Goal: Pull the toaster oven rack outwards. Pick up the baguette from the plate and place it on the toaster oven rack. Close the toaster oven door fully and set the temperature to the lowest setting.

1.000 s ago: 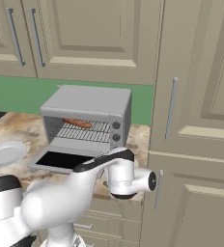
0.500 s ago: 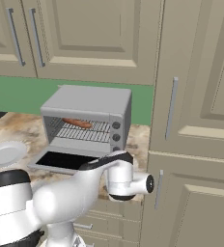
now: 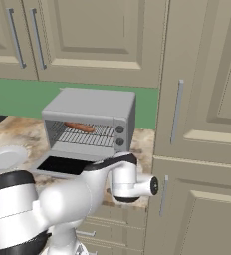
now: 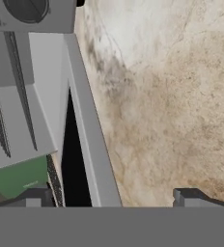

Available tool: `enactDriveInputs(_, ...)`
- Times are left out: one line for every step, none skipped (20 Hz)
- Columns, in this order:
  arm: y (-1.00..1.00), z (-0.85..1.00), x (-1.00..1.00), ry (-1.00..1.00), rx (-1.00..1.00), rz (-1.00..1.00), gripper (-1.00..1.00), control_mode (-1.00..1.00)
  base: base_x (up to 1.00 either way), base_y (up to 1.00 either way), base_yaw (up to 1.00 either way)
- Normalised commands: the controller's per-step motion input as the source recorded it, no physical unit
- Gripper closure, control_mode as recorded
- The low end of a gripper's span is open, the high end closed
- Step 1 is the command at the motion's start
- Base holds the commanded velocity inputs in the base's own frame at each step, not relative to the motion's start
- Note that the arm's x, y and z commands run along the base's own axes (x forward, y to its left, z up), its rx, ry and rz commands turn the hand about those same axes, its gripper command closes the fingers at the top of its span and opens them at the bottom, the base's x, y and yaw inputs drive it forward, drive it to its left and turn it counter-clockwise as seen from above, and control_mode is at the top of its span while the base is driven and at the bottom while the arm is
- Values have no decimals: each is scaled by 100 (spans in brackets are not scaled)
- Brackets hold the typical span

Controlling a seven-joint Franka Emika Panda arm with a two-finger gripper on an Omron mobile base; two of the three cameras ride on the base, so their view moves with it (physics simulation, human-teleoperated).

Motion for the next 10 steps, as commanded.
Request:
enactDriveInputs(6,0,16,0,0,0,-100,-100,0,0,0)
enactDriveInputs(6,0,6,0,0,0,-100,-100,0,0,0)
enactDriveInputs(5,0,1,0,0,0,-100,-100,0,0,0)
enactDriveInputs(6,0,0,0,0,0,-100,-100,0,0,0)
enactDriveInputs(12,0,0,0,0,1,-100,-100,0,0,0)
enactDriveInputs(19,0,0,0,0,2,-100,-100,0,0,0)
enactDriveInputs(22,0,0,0,0,4,-100,-100,0,0,0)
enactDriveInputs(29,0,0,0,0,5,-100,-100,0,0,0)
enactDriveInputs(31,0,0,-1,0,5,-100,-100,0,0,0)
enactDriveInputs(29,0,0,-3,0,7,-100,-100,0,0,0)
